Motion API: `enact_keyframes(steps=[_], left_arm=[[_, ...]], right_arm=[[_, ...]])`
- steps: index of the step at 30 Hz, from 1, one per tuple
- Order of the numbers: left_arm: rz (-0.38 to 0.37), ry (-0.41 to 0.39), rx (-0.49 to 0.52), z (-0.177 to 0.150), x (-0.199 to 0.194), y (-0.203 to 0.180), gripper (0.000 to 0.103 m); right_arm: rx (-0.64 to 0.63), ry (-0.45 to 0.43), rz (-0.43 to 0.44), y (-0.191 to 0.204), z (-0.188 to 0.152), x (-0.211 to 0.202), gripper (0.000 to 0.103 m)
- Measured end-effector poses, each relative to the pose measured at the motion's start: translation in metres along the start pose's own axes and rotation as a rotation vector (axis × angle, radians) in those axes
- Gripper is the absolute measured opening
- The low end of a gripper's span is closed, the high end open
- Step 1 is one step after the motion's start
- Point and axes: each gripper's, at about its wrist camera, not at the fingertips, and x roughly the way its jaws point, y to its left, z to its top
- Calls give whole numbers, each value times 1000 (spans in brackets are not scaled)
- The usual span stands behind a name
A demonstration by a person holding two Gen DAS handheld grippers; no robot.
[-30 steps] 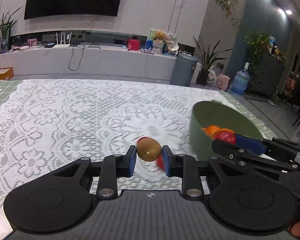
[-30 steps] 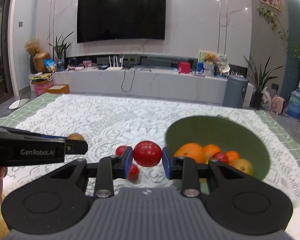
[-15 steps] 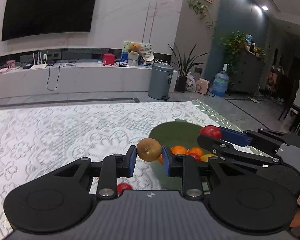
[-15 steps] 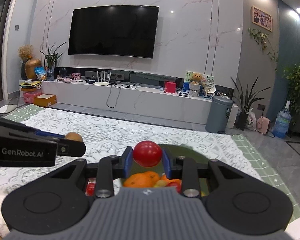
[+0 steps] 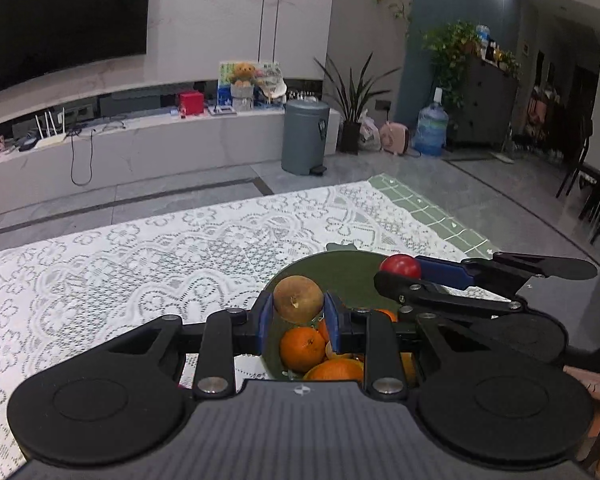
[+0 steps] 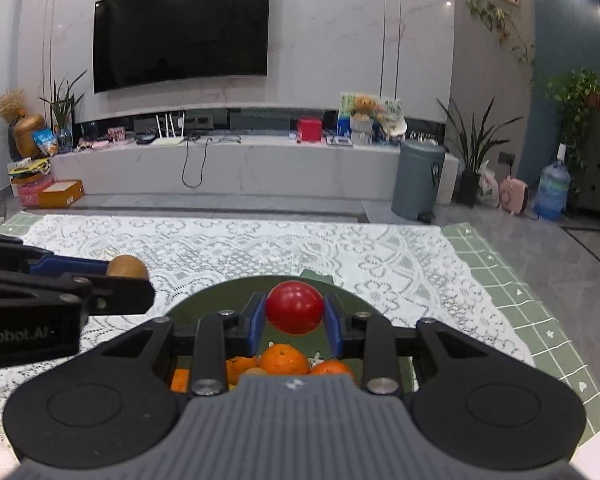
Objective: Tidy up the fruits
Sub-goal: 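Carry the kiwi and cherry tomato over the green colander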
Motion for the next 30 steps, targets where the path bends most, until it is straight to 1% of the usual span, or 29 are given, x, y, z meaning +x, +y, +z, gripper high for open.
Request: enact_keyframes(steps=[3, 6, 10, 12, 18, 27, 30], left_arm=[[-9, 54, -30, 4, 17, 5, 31], [-22, 90, -49, 7, 31, 10, 30], [-27, 121, -44, 5, 46, 10, 30], [-35, 135, -51, 5, 53, 11, 30], [-47, 167, -82, 3, 72, 15, 30], [-39, 202, -87, -3, 87, 17, 30], [-30, 197, -72, -4, 88, 16, 30]], right_arm=[[-6, 29, -12, 0, 0, 14, 28], [0, 62, -22, -4, -1, 25, 28], [16, 118, -25, -10, -6, 41, 28], [19, 131, -22, -11, -9, 45, 28], [33, 141, -31, -11, -11, 51, 28], [35, 191, -48, -11, -16, 59, 28], [33, 201, -53, -11, -17, 62, 28]])
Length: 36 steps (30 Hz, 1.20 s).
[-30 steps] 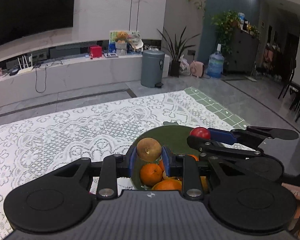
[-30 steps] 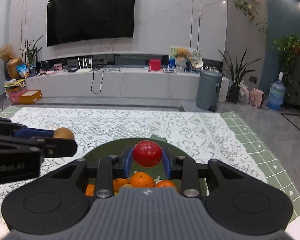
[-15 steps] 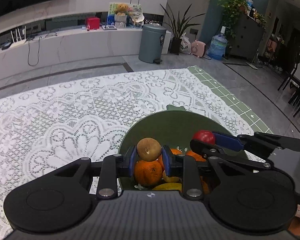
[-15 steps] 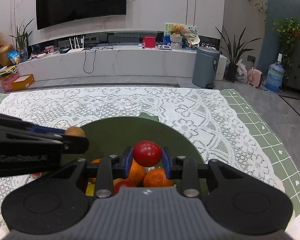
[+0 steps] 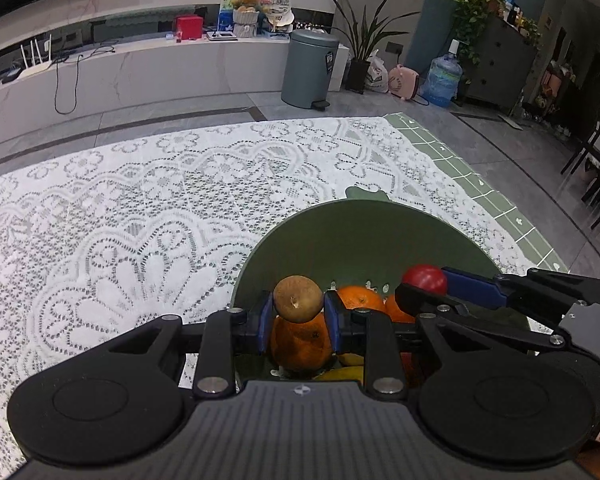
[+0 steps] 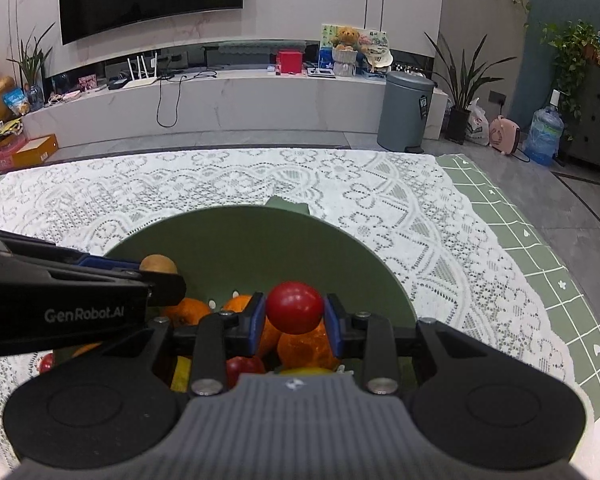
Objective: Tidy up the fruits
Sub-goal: 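Carry the kiwi and cherry tomato over the green colander, then open both tools to drop the kiwi and tomato into the colander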
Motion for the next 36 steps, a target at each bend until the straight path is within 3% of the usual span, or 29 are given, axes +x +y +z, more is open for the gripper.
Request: enact_keyframes(steps=[14, 17, 20, 29, 36], left_arm=[[17, 6, 30, -2, 1, -5, 31], [11, 11, 19, -1, -1, -5, 38], [-3, 3, 11, 0, -6, -5, 44], [9, -39, 20, 2, -33, -12, 48], [62, -104, 47, -2, -67, -17, 49]], right_arm=[[-13, 48, -4, 2, -4, 8, 30], [-17, 37, -5, 3, -5, 6, 31], [-11, 18, 7, 2, -5, 3, 39], [38, -72, 7, -2, -7, -16, 51], [82, -176, -9, 0, -12, -40, 55]])
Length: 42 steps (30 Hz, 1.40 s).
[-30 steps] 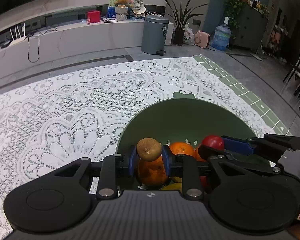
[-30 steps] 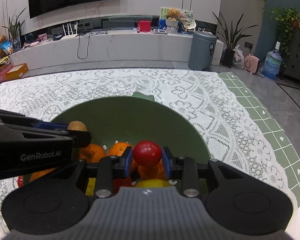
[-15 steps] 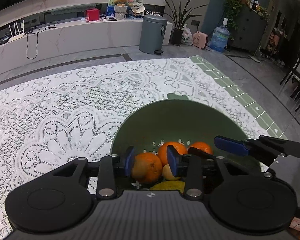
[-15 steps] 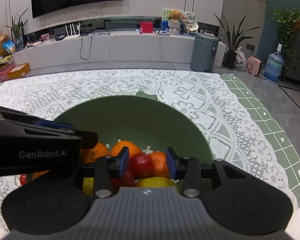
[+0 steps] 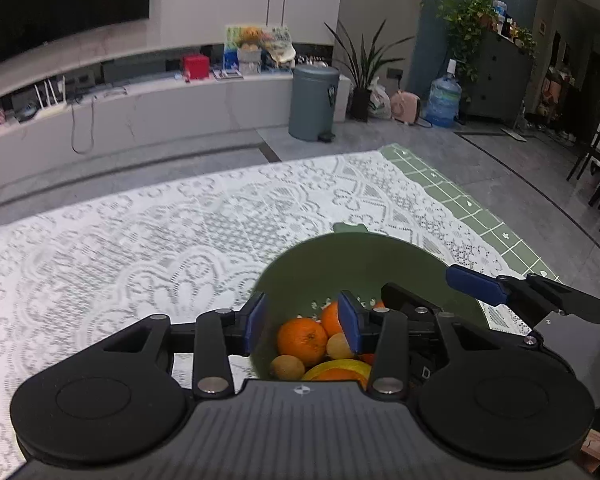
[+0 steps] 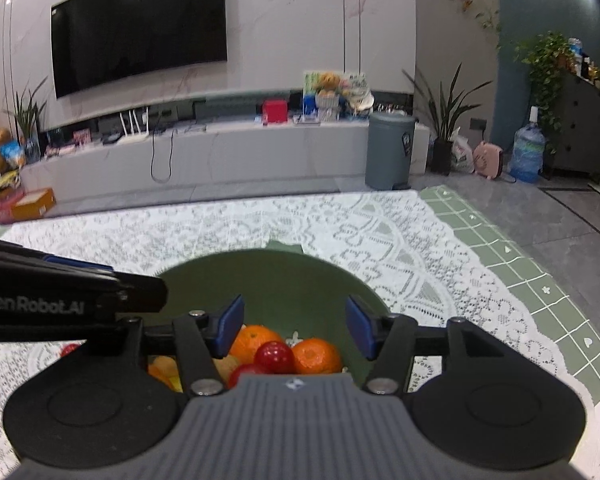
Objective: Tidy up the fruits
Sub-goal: 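Open both tools to drop the kiwi and tomato into the colander, then move both tools back toward the last two cherry tomatoes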
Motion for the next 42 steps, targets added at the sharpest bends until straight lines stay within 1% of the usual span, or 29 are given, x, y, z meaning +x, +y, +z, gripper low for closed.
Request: enact_keyframes(steps=[5, 11, 17, 23, 26, 33, 38, 42], left_arm=[[35, -33, 2, -2, -23, 4, 49], [69, -77, -2, -10, -48, 11, 50], [97, -84, -12, -22, -66, 30, 51], [104, -76, -19, -40, -81, 57, 51], [100, -79, -43, -48, -85, 72, 51], [73, -102, -76, -65, -88, 98, 51], [38, -121, -72, -76, -84, 103, 51], [16, -117, -106, -83, -77, 113, 51]], right_arm=[[12, -56, 1, 7, -1, -15, 57], [19, -71, 22, 21, -6, -31, 57], [12, -75, 85, 43, -14, -46, 57], [-49, -129, 150, 73, -25, -62, 57], [-84, -145, 179, 88, -31, -66, 57], [-189, -150, 217, 117, -47, -70, 57], [-239, -117, 259, 128, -54, -64, 57], [-288, -84, 260, 139, -59, -59, 57]])
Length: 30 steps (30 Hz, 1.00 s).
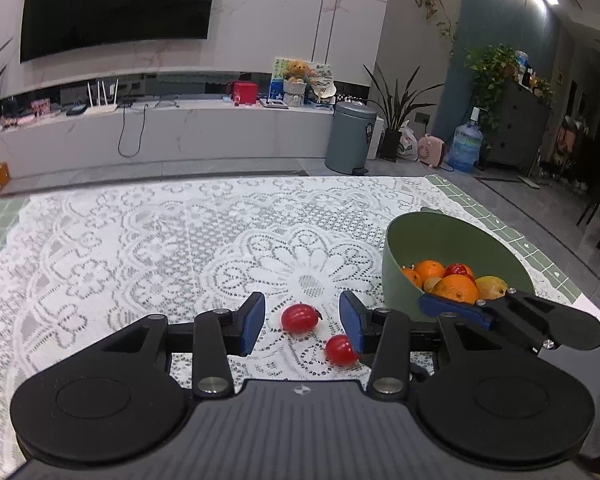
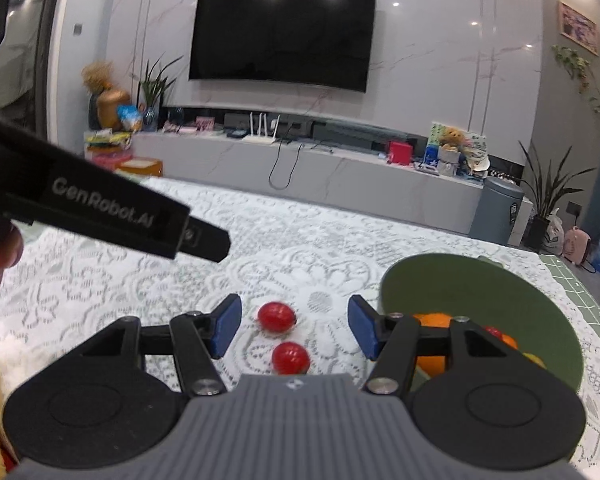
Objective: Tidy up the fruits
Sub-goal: 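Move both tools back toward the last two cherry tomatoes, then grasp a cherry tomato with the left tool while the right tool grasps another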
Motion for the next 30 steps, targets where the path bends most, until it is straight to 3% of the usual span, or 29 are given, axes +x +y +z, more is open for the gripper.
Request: enact_keyframes(steps=[7, 12, 21, 30], left_arm=[[-13, 32, -38, -10, 12, 13, 51], [-35, 65, -78, -16, 19, 21, 50], [-63, 127, -105, -21, 43, 22, 41], [-38, 169, -100, -25, 62, 25, 41]], right_arm=[[-34, 90, 9, 6, -5, 17, 48], [-28, 139, 16, 6, -6, 28, 35], [6, 191, 6, 1, -9, 41, 30], [4, 248, -8, 1, -12, 68, 30]])
